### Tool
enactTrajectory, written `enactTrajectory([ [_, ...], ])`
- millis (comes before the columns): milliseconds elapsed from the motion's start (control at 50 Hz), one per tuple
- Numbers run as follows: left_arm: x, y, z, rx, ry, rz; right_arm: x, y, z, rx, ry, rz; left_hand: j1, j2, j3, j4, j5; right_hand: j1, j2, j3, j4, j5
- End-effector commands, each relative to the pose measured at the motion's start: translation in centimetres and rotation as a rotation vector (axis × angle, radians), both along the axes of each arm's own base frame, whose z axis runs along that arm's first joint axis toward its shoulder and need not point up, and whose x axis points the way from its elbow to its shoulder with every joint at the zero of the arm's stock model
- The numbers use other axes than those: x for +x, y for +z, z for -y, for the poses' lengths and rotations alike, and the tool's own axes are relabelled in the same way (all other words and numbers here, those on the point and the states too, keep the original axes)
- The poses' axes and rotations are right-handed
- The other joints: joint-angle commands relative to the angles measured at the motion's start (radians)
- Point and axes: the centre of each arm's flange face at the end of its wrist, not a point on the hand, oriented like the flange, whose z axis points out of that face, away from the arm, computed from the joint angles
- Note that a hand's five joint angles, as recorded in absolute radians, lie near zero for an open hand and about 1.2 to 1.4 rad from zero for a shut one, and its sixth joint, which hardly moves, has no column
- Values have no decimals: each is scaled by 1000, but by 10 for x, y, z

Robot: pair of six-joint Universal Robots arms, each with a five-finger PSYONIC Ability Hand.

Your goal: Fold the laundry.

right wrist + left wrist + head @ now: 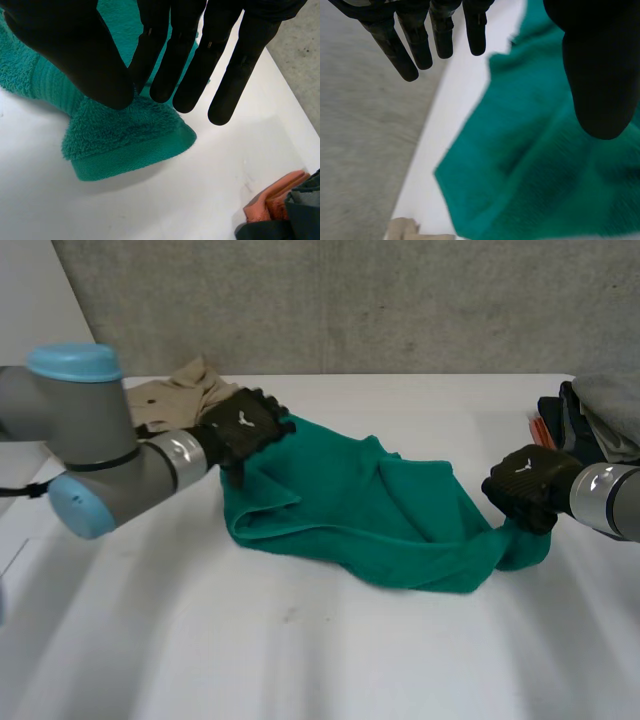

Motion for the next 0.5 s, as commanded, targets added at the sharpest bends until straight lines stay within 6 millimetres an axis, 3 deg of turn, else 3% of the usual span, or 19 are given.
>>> enactTrajectory([
  [20,2,-35,0,18,-129,298,-6,-6,1,10,-13,-7,21,39,41,47,51,278,228,214,208,223],
  [100,10,-44,0,28,-171,387,-10,-7,5,7,-24,-5,59,77,79,85,89,278,228,214,208,223],
  [260,13,-44,1,35,-181,377,-10,-14,9,10,-20,-20,325,344,345,352,356,278,228,214,208,223],
  [320,12,-45,1,42,-184,360,-8,-17,10,10,-15,-19,712,730,732,738,742,278,228,214,208,223],
  [360,10,-46,2,42,-178,347,-4,-18,12,2,-18,-17,1119,1137,1139,1146,1149,278,228,214,208,223],
  [500,3,-35,19,-17,-107,249,13,-8,27,-121,-41,19,1124,1143,1144,1151,1154,278,228,214,208,223],
])
